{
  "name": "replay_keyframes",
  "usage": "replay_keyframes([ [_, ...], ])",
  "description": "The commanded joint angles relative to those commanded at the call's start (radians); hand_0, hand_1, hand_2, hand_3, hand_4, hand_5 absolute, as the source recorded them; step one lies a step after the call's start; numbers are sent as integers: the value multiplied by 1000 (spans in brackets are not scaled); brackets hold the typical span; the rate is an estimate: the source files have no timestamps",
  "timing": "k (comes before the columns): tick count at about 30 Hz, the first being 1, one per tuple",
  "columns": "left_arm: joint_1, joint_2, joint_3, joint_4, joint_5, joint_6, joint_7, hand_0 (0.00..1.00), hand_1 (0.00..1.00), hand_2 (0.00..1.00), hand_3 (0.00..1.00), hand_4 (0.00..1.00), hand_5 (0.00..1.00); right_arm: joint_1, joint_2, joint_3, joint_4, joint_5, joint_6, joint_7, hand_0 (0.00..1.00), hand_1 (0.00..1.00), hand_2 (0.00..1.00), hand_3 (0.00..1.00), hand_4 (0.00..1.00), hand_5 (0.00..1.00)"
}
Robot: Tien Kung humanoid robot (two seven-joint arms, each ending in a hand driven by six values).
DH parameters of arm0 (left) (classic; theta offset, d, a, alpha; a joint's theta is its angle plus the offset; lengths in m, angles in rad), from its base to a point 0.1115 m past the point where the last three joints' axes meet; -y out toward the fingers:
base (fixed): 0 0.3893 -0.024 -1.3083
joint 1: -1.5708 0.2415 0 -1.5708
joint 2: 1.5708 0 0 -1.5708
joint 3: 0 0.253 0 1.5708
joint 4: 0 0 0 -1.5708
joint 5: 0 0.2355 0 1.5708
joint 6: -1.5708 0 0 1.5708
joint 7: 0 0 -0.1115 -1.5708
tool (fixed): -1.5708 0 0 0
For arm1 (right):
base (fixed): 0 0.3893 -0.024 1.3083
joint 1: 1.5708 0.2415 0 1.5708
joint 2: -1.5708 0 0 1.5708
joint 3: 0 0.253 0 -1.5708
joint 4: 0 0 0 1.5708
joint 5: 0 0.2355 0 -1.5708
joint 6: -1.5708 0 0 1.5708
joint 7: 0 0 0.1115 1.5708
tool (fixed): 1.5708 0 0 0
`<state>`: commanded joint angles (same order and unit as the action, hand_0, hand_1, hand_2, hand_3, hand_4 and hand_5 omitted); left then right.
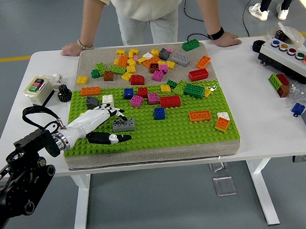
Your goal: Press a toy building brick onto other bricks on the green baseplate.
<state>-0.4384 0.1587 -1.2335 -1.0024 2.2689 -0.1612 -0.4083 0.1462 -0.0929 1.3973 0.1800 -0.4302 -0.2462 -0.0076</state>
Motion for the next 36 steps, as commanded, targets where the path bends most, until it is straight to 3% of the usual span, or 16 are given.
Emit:
replay_keyframes([
  [23,-5,-14,5,48,0,11,3,998,932,928,736,998,922,2,-1,7,0,1,1,1,734,654,705,584,909,491],
  [36,2,-13,2,47,0,11,3,998,930,927,735,998,912,2,-2,9,0,2,0,1,735,654,704,586,910,491],
])
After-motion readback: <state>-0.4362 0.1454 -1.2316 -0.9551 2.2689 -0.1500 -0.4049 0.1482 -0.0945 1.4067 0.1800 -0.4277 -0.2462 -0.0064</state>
